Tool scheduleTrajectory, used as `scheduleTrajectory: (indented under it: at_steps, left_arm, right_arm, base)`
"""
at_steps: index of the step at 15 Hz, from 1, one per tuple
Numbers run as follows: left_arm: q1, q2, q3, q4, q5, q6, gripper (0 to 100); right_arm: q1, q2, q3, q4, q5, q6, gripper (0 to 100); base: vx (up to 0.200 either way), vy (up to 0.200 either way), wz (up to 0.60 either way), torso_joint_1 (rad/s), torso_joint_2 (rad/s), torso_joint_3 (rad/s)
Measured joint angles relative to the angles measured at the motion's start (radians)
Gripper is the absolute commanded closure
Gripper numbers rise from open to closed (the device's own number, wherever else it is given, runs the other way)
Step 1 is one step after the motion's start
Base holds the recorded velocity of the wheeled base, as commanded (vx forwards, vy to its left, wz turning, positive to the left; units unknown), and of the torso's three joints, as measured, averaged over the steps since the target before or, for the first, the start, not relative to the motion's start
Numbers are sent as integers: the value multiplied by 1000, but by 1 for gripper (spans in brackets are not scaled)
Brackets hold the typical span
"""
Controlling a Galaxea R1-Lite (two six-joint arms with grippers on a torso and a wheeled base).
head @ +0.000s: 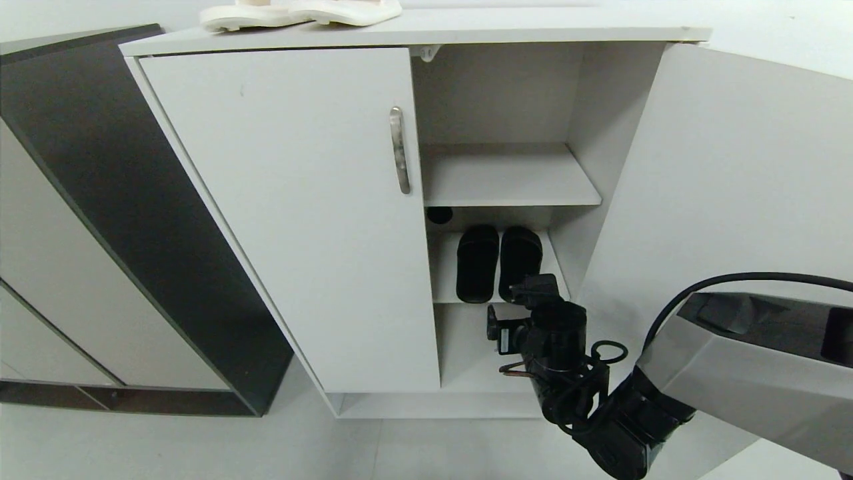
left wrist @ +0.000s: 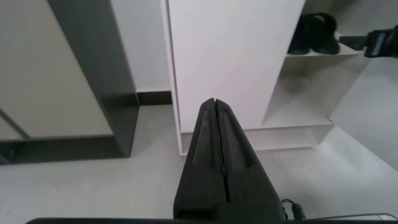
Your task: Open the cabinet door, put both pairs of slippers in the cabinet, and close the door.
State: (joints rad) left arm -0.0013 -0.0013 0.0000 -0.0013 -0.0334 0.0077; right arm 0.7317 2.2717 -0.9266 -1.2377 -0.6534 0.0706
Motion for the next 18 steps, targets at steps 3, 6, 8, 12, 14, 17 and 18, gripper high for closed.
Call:
scheduleTrajectory:
  at_steps: [3,6,8,12,14,17,18]
  left_arm:
    - [0,0,0,0,0,-1,100]
    - [0,0,0,0,0,-1,100]
    - [0,0,0,0,0,-1,100]
    - [0,0,0,0,0,-1,100]
    - [0,0,0,0,0,-1,100]
    - [0,0,0,0,0,-1,100]
    - [0,0,0,0,1,-1,100]
  right_arm:
    - [-3,-1,9,-2,-3,0,0]
    - [-4,-3,11,-1,-6,0,0]
    - [-3,-3,11,-1,-6,0,0]
    - [-3,-3,11,1,-8,0,0]
    - [-1,-3,11,1,-8,0,0]
    - [0,-3,11,1,-8,0,0]
    - [0,-3,13,1,-8,0,0]
  base:
    - [0,0,0,0,0,0]
    - [0,0,0,0,0,0]
    - [0,0,0,0,0,0]
    - [0,0,0,2,2,161]
    - [0,0,0,5,7,207]
    - [0,0,0,-1,4,206]
    - [0,0,0,2,2,193]
